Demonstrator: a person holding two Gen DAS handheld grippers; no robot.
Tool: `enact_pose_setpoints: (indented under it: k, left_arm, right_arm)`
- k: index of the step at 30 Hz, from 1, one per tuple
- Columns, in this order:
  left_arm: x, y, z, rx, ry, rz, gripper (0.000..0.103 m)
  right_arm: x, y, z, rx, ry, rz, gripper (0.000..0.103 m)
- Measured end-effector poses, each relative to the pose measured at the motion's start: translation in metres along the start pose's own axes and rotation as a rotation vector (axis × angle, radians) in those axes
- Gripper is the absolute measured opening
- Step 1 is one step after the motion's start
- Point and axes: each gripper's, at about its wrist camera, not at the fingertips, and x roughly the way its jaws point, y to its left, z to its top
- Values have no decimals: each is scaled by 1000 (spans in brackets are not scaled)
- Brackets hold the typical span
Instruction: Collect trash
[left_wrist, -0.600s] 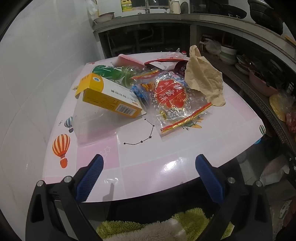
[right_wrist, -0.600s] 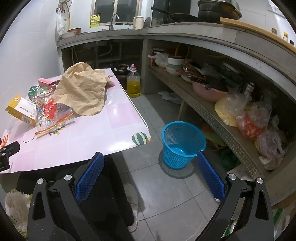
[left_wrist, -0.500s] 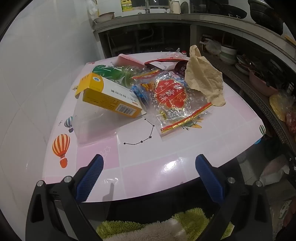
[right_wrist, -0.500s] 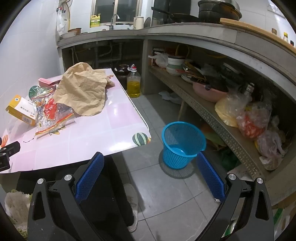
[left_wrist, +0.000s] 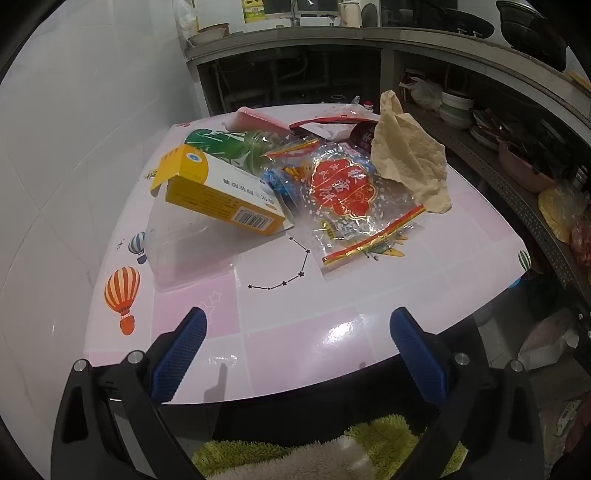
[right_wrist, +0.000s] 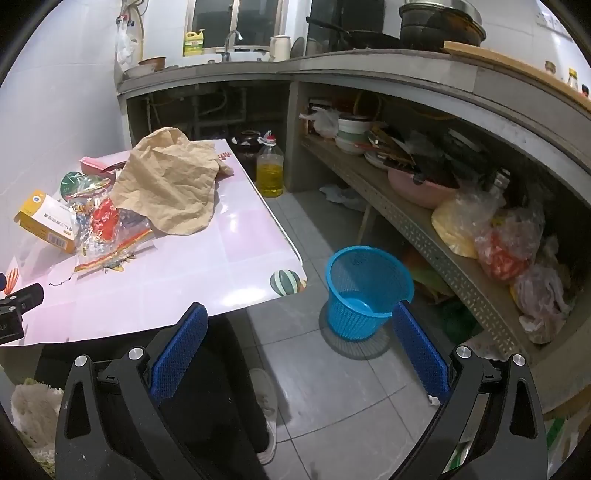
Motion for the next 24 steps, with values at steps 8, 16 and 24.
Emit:
enact_pose_setpoints:
  k: [8, 16, 24]
  left_arm:
    - [4, 4, -2, -1, 0, -1, 97]
    - [3, 4, -2, -2, 1, -2, 97]
    - [4, 4, -2, -2, 1, -3, 97]
  right_arm:
    - [0, -1, 0, 0, 1, -1, 95]
    - [1, -1, 0, -1, -1, -1, 95]
    - [2, -1, 0, -1, -2, 0, 95]
